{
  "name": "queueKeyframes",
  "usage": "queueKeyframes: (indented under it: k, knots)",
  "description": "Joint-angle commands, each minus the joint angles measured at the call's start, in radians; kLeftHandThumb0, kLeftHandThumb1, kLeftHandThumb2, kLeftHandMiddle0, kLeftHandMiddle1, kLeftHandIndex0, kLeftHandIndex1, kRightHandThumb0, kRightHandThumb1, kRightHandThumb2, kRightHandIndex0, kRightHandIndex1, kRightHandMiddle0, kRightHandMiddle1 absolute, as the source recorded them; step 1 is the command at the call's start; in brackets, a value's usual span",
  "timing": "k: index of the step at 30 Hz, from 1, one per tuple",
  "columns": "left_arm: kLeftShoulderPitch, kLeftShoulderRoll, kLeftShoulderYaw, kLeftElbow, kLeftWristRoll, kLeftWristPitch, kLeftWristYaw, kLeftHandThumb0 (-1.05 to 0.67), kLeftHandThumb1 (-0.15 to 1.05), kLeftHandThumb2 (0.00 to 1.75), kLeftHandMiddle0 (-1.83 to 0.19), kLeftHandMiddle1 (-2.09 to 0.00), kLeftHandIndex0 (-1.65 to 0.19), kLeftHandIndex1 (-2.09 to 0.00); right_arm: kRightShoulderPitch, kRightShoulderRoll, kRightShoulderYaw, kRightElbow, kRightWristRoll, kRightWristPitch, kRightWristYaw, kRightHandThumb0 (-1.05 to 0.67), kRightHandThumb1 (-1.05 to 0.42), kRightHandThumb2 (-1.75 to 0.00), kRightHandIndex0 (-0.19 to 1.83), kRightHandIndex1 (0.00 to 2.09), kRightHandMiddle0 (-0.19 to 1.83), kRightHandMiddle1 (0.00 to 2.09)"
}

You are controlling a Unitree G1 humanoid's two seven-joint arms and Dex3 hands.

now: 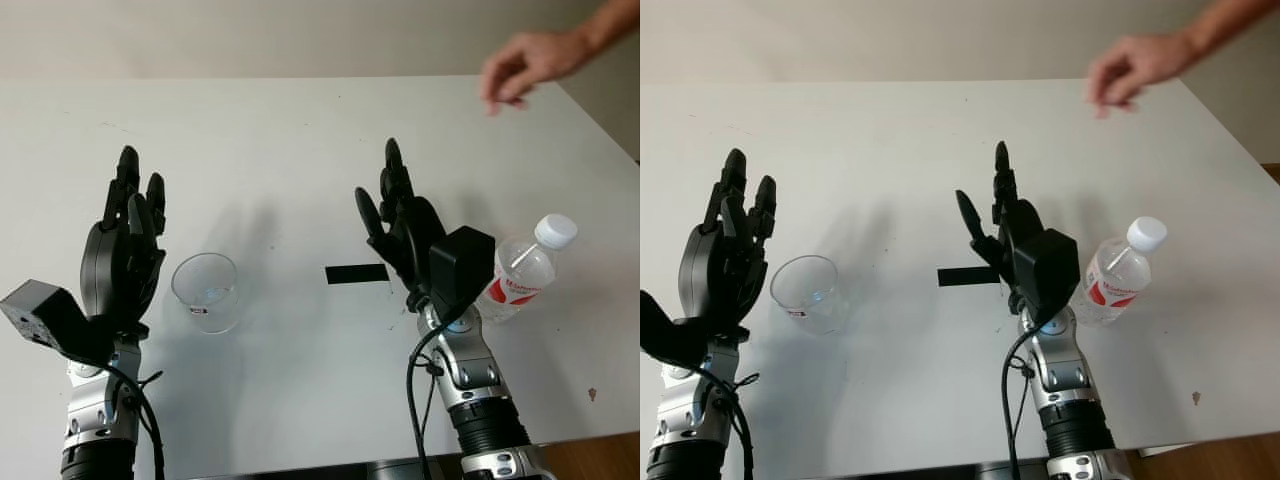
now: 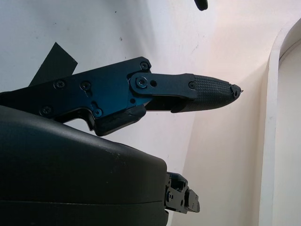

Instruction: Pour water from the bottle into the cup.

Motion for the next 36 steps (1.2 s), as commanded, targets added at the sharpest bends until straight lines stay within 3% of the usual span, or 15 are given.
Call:
queueKeyframes:
  k: [1,15,22,30,36]
  knots:
    - [0.008,0.001,0.001,-0.005,0.002,-0.004,-0.001,-0.84,1.05,0.59,0.00,0.00,0.05,0.00,0.005,0.001,-0.004,-0.002,0.001,-0.005,0.000,-0.76,-1.05,-0.43,-0.19,0.00,-0.19,0.00]
    - [0.003,-0.002,0.001,0.004,0.002,-0.010,-0.004,-0.85,1.05,0.56,0.02,0.00,0.07,0.00,0.010,-0.006,-0.003,-0.013,0.002,-0.010,0.012,-0.78,-1.05,-0.42,-0.19,0.00,-0.19,0.00]
    - [0.004,-0.003,-0.003,0.004,0.005,-0.016,-0.003,-0.85,1.05,0.58,0.01,0.00,0.06,0.00,0.048,-0.037,-0.005,-0.166,0.075,0.009,0.128,-0.80,-1.05,-0.38,-0.19,0.00,-0.19,0.00]
    - [-0.003,-0.013,-0.008,0.017,0.008,-0.025,0.002,-0.85,1.05,0.58,0.01,0.00,0.05,0.00,0.059,-0.220,-0.090,-0.497,0.324,0.132,0.391,-0.87,-1.05,-0.19,-0.19,0.00,-0.19,0.00]
    - [-0.009,-0.025,-0.011,0.034,0.007,-0.034,0.002,-0.85,1.05,0.59,0.01,0.00,0.05,0.00,0.035,-0.364,-0.210,-0.639,0.532,0.276,0.500,-0.84,-1.01,-0.07,-0.19,0.00,-0.17,0.02]
